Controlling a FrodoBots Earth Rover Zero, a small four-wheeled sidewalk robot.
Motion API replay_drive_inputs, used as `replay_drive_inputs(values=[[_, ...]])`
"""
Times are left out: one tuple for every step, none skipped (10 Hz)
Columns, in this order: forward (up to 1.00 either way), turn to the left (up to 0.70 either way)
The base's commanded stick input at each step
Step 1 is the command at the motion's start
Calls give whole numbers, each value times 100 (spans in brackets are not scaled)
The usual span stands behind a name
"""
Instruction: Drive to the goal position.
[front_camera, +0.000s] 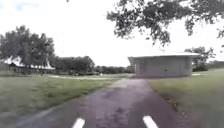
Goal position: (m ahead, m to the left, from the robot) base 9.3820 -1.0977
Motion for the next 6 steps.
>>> replay_drive_inputs(values=[[69,3],[69,3],[69,3],[69,3],[70,3],[70,3]])
